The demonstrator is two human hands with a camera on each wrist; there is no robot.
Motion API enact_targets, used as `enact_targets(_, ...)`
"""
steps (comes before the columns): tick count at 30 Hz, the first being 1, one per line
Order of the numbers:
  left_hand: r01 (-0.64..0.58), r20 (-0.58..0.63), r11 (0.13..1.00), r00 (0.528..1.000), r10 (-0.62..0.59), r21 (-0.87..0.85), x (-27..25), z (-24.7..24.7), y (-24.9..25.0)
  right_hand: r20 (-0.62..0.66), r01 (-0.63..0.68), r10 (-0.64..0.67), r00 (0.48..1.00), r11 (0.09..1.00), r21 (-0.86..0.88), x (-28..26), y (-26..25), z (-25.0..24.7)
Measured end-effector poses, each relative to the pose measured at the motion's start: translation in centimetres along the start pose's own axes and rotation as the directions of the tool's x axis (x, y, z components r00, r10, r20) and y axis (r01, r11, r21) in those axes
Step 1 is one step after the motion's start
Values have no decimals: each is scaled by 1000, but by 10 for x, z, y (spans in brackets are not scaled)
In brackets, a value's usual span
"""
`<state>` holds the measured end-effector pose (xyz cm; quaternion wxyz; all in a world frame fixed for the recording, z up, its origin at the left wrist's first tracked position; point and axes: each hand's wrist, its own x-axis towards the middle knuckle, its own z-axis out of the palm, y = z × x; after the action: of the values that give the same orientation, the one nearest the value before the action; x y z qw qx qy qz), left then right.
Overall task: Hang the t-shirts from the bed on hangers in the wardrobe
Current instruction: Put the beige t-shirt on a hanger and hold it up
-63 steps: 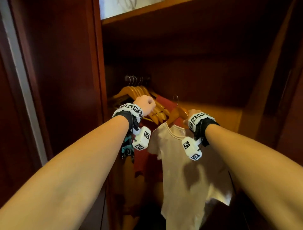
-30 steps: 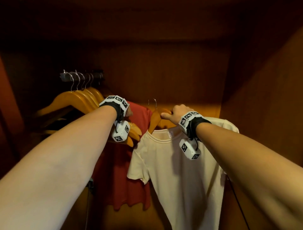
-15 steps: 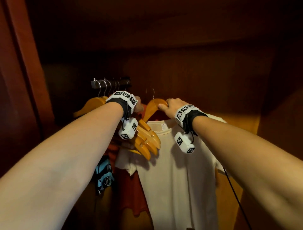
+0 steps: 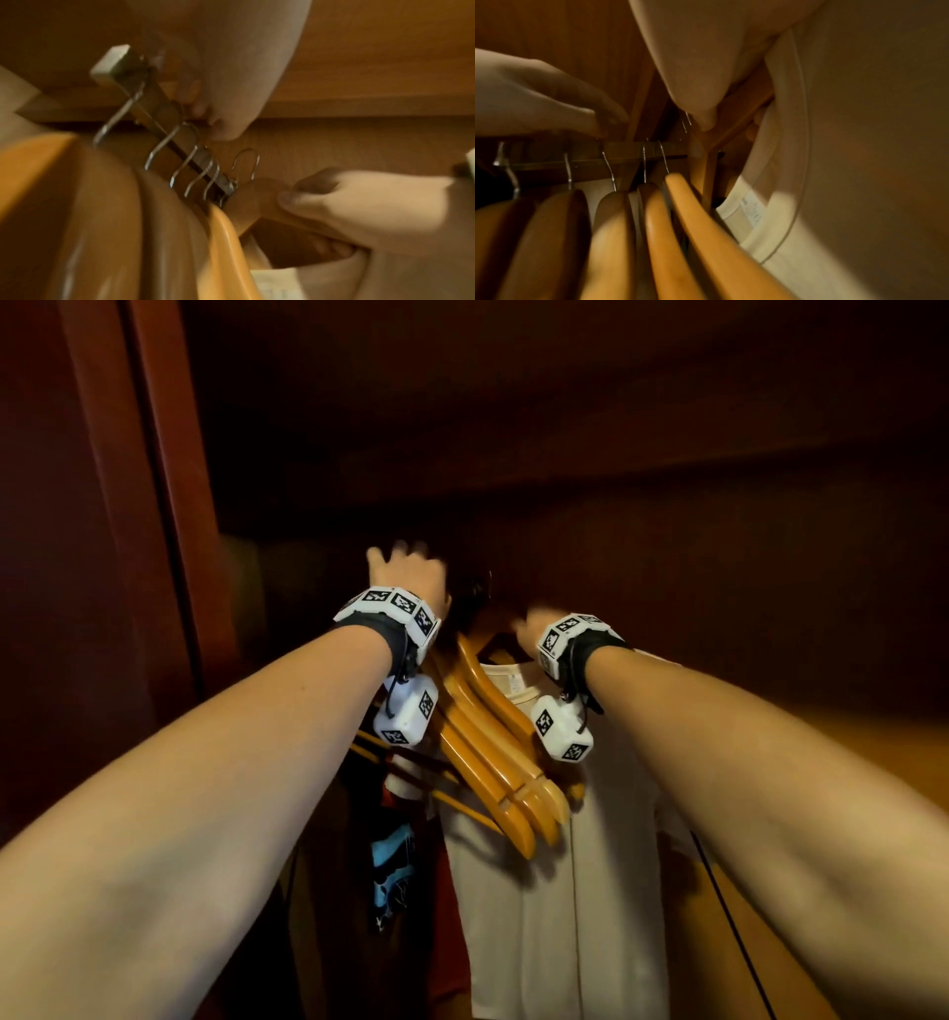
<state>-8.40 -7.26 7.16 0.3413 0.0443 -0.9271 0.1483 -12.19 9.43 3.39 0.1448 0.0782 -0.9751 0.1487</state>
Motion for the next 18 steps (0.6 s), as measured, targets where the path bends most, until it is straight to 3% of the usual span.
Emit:
enact_targets(5, 125, 166, 990, 980, -113, -65, 7, 0, -7, 24, 37, -36, 999, 998, -46, 17, -7, 4)
enact_targets(12, 149, 191, 978, 974, -121, -143, 10, 4, -11, 9, 34, -34, 999, 999, 25, 28, -8, 6)
enact_targets(18, 148, 197, 974, 974, -113, -173, 11, 2, -12, 90, 44, -39, 995, 997, -57, 32, -12, 10)
